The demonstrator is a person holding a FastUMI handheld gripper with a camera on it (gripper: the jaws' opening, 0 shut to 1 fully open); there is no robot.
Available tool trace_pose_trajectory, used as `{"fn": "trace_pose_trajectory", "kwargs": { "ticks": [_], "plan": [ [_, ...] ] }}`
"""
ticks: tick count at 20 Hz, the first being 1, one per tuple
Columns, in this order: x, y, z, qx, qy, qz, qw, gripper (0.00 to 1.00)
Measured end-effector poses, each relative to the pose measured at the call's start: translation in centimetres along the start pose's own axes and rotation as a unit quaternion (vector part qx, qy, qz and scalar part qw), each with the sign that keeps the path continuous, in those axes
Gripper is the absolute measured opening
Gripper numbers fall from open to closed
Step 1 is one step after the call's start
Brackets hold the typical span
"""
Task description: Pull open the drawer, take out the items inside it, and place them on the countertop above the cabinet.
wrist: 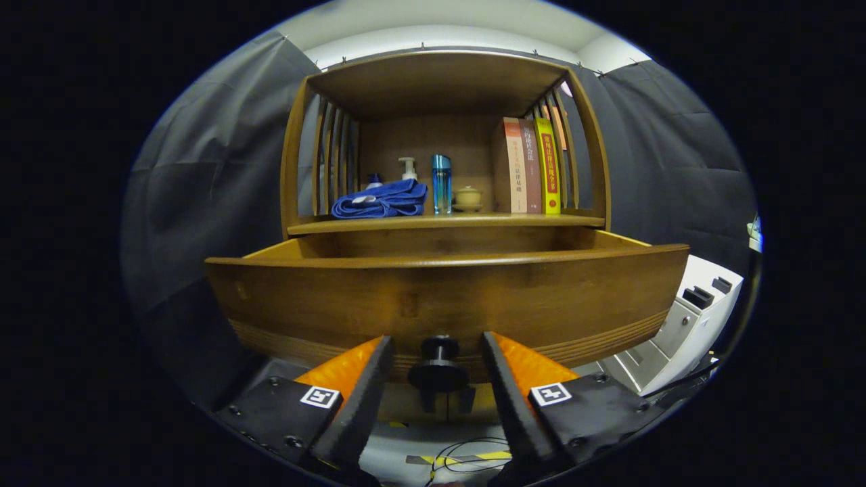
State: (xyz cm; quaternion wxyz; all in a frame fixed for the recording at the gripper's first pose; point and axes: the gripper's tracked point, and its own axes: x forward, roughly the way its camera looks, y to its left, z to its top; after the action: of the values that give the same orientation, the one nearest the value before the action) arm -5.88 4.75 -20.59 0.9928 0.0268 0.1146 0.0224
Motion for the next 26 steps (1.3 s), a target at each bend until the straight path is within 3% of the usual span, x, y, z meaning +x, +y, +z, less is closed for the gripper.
{"fn": "trace_pose_trajectory", "kwargs": {
  "ticks": [2, 6, 9, 11, 15, 18, 26],
  "plan": [
    [-0.9, -0.6, 2.9, 0.014, -0.022, -0.002, 1.0, 0.92],
    [0.2, -3.1, 13.0, 0.048, -0.102, -0.008, 0.994, 0.93],
    [4.3, -3.8, 16.6, 0.026, -0.08, -0.002, 0.996, 0.95],
    [7.9, -2.2, 14.7, -0.027, 0.012, 0.033, 0.999, 0.96],
    [13.9, -0.6, 10.6, -0.096, 0.125, 0.056, 0.986, 0.98],
    [15.4, -0.3, 5.8, -0.089, 0.207, 0.052, 0.973, 0.98],
    [17.9, -1.8, -1.5, -0.023, 0.319, -0.005, 0.947, 0.97]
  ]
}}
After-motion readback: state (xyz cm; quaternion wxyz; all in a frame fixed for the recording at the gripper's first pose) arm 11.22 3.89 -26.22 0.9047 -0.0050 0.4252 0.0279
